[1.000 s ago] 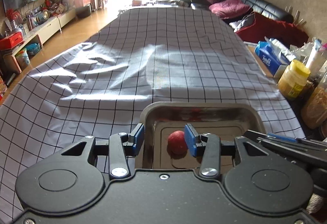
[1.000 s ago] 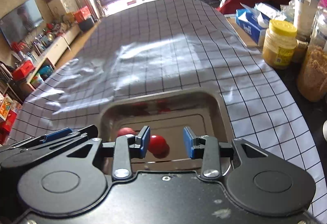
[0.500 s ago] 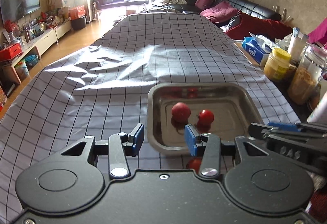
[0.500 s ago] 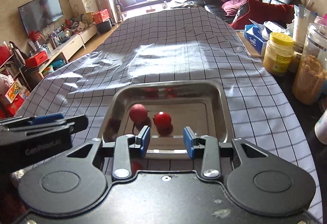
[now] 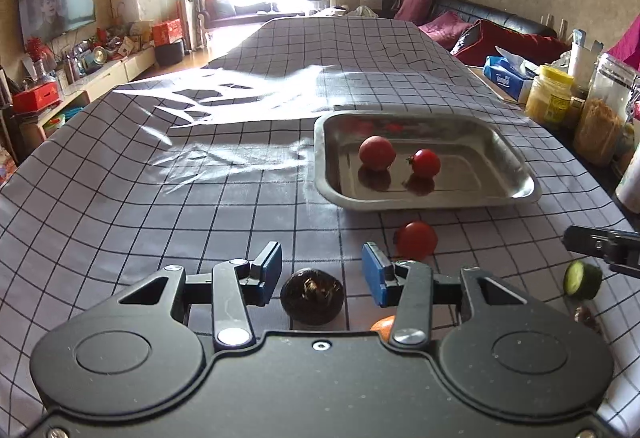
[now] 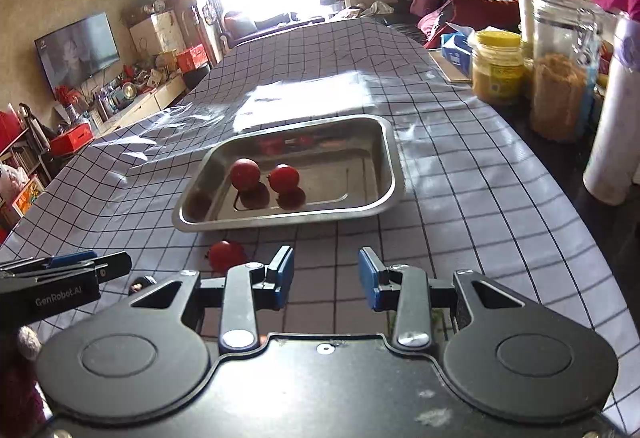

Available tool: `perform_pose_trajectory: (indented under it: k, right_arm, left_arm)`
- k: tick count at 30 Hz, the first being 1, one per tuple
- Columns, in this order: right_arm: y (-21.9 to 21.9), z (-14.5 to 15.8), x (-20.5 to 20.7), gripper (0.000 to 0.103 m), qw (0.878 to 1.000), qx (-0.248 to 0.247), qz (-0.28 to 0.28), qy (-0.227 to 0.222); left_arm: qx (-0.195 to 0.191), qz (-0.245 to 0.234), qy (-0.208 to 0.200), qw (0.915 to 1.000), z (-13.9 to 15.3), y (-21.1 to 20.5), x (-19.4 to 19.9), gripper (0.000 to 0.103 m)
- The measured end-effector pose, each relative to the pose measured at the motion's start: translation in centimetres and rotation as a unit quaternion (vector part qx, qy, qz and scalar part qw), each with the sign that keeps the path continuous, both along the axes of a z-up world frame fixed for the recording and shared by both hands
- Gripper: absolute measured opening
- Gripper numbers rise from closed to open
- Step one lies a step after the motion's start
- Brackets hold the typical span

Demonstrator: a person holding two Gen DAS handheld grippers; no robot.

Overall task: Organize fruits
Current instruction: 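Close the right gripper on a green cucumber chunk while the left tool approaches a dark purple fruit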

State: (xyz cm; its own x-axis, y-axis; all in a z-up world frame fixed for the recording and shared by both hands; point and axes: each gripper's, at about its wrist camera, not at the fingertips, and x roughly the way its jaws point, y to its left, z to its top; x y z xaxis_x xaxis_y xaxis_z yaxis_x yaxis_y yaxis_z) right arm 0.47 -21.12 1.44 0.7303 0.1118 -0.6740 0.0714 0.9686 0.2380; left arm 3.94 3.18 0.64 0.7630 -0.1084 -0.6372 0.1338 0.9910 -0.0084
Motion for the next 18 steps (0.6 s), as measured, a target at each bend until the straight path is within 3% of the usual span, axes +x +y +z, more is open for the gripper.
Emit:
perform_pose_trajectory:
  k: [7, 12, 18]
  right_arm:
    - [-0.8, -2.8, -2.3, 0.040, 0.997, -0.038, -0.043, -0.041]
    - [-1.5, -3.4, -3.0, 0.045, 0.997, -0.033, -0.050, -0.057]
    - [-1.4, -3.8, -3.1, 0.050, 0.997, -0.034, -0.051, -0.042]
  left_arm:
    - [0.000, -0.002, -0.003, 1.0000, -2.1, -0.4, -0.1, 0.056]
    - [0.000, -0.005, -0.002, 1.0000, -2.5, -0.6, -0.3, 0.059]
    - [0.006, -0.013, 0.016, 0.9998, -3.3, -0.9, -0.1, 0.059]
